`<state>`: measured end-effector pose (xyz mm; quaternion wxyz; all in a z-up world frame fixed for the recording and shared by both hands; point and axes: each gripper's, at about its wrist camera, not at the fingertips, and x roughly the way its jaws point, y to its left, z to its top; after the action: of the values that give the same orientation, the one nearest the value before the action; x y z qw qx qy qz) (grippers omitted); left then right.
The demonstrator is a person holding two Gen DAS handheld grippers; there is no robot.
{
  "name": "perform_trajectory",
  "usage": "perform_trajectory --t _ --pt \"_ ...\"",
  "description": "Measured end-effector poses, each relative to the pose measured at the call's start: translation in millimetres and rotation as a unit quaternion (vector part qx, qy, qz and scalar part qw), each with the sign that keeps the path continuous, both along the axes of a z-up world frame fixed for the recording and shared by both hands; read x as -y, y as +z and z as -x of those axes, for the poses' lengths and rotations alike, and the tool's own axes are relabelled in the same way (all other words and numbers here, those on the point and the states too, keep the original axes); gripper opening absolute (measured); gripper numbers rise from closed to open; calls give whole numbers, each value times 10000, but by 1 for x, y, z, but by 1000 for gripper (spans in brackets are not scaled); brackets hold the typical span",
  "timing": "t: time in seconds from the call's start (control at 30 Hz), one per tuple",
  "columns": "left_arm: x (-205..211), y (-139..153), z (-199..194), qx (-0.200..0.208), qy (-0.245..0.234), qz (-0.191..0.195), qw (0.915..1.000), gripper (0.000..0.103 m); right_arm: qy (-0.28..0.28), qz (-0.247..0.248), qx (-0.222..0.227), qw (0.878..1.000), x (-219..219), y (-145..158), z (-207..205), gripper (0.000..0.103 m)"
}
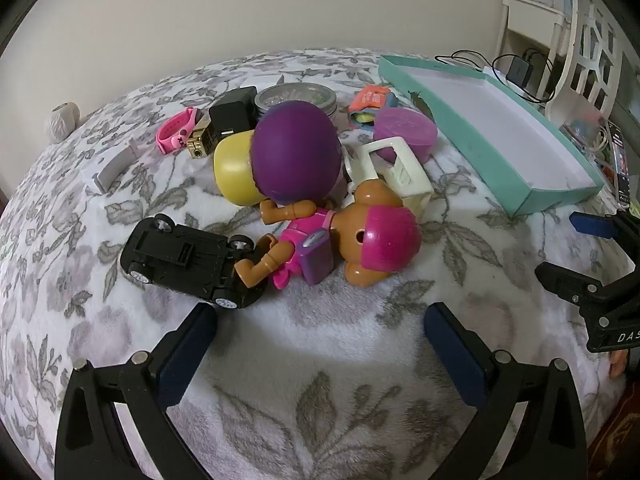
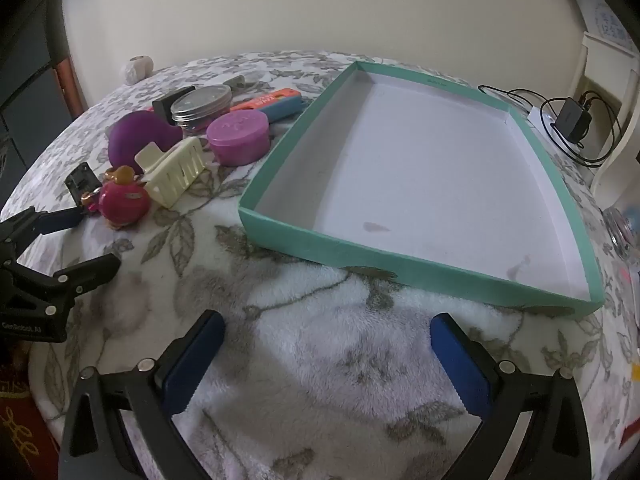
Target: Organize rigid objects
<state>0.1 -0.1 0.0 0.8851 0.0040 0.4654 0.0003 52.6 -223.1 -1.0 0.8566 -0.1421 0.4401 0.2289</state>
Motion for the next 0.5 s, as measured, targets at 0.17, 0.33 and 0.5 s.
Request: perform_trajectory --t 0.17,0.33,0.5 --pt "0 0 -2 -8 10 9 10000 103 -12 5 10 10000 -1 0 0 103" --pt "0 0 0 37 -2 9 10000 103 -1 -9 25 10000 0 1 1 103" --pt "0 0 0 43 1 13 10000 103 1 -18 29 10000 1 1 1 103"
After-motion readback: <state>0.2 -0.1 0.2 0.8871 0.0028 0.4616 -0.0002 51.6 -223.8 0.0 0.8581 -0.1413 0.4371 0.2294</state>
